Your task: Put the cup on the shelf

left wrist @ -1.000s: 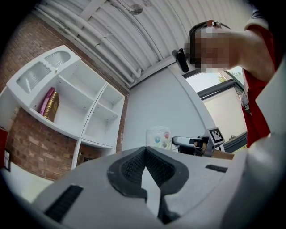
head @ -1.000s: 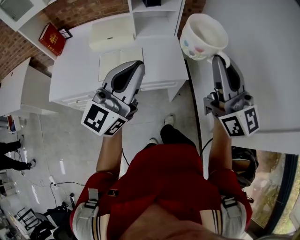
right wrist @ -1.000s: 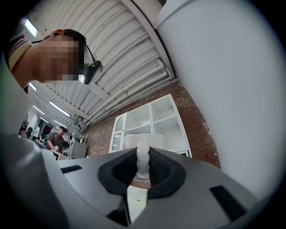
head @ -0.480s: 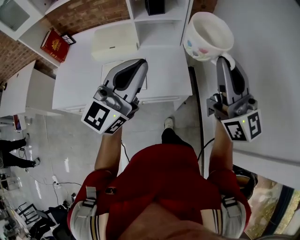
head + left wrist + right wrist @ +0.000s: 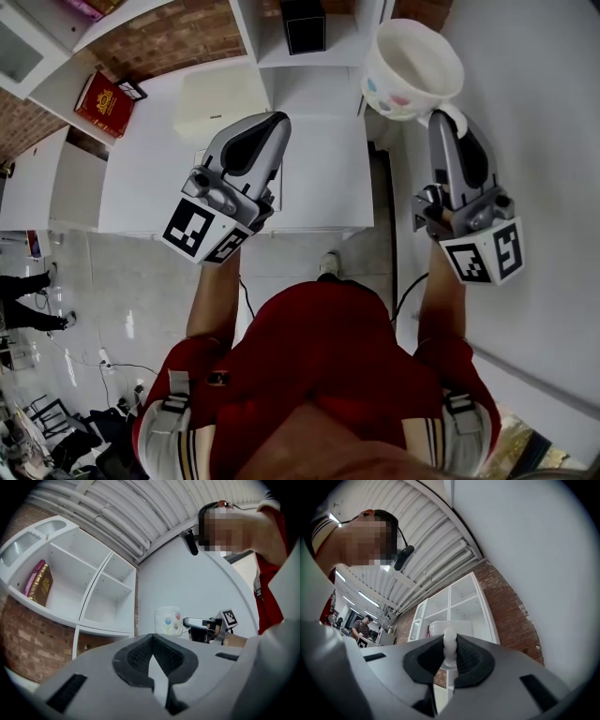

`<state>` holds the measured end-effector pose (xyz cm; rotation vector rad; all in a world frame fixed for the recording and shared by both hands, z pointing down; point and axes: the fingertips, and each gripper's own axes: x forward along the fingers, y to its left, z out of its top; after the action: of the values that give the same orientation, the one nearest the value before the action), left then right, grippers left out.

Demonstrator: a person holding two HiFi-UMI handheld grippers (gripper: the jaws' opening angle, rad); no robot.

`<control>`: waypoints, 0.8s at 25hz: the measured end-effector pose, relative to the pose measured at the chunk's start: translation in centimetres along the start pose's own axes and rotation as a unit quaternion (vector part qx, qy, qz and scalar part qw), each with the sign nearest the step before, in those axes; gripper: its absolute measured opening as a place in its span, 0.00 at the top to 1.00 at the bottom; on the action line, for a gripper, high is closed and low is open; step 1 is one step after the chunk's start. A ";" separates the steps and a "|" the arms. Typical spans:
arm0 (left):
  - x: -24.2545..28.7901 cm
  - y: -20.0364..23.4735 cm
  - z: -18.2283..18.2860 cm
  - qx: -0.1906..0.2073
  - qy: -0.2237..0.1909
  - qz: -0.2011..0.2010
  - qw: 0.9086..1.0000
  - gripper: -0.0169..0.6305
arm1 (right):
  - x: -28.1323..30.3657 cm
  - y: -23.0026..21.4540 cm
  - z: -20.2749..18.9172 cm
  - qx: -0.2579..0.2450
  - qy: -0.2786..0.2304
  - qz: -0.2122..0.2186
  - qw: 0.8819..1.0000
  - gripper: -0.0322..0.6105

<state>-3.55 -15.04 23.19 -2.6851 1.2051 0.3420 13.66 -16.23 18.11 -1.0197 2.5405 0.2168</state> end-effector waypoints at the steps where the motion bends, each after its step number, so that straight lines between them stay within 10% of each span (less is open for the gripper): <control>1: 0.7 0.4 -0.1 0.002 0.000 0.003 1.000 0.97 | 0.5 -0.6 -0.1 0.002 0.000 0.006 1.000 0.89; 20: 4.5 5.4 -1.6 0.015 0.000 0.016 1.000 0.97 | 7.0 -5.1 -1.5 0.016 0.000 0.036 0.999 0.89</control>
<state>-4.49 -22.24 23.12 -2.6431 1.2437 0.3257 12.09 -24.75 16.64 -0.9169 2.5745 0.1970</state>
